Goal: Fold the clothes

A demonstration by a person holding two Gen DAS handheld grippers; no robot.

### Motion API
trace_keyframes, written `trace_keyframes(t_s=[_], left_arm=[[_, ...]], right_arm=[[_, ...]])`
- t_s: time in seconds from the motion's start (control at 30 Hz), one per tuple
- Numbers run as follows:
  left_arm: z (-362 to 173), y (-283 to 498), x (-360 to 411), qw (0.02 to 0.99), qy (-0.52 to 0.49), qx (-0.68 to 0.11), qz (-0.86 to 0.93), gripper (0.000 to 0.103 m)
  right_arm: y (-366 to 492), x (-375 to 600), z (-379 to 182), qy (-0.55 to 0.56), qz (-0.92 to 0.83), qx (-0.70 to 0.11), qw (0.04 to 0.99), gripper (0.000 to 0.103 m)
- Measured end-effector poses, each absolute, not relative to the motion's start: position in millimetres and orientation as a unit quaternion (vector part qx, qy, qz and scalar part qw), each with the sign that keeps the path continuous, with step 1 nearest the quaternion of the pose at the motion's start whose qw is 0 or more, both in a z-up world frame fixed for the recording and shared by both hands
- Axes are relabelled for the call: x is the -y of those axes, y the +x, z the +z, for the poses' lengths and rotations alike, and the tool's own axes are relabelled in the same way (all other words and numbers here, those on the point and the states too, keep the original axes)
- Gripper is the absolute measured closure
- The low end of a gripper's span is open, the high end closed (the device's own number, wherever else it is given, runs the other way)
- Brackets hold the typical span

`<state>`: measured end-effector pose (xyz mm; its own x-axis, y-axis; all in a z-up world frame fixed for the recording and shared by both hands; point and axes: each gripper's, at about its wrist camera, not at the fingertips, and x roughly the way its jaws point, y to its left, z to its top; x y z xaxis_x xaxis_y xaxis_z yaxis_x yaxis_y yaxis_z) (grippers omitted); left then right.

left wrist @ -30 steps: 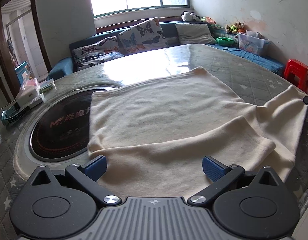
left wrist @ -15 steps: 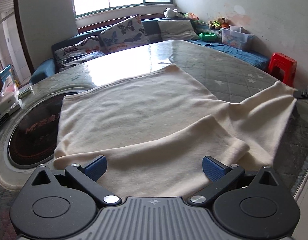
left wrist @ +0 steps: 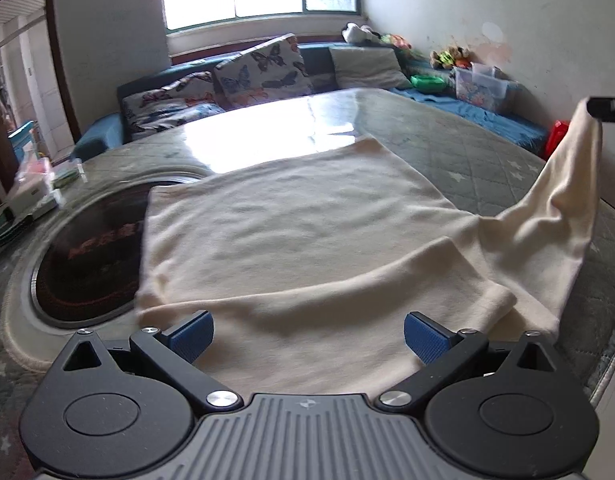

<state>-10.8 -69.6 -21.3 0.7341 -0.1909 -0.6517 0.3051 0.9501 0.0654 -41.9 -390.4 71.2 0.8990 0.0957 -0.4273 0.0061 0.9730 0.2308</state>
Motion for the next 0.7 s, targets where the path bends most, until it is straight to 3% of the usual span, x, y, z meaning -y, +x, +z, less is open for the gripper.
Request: trace_keyframes(t_s=[0.3, 0.7], left_arm=[[-12, -18, 23, 0.940, 0.059, -0.325, -0.087, 0.000], [-16, -29, -29, 0.942, 0.020, -0.334, -0.036, 0.000]], right_arm=[[-12, 278, 86, 0.068, 0.176, -0.235, 0.953, 0.098], [9, 155, 44, 0.009, 0.324, -0.310, 0.894, 0.098]])
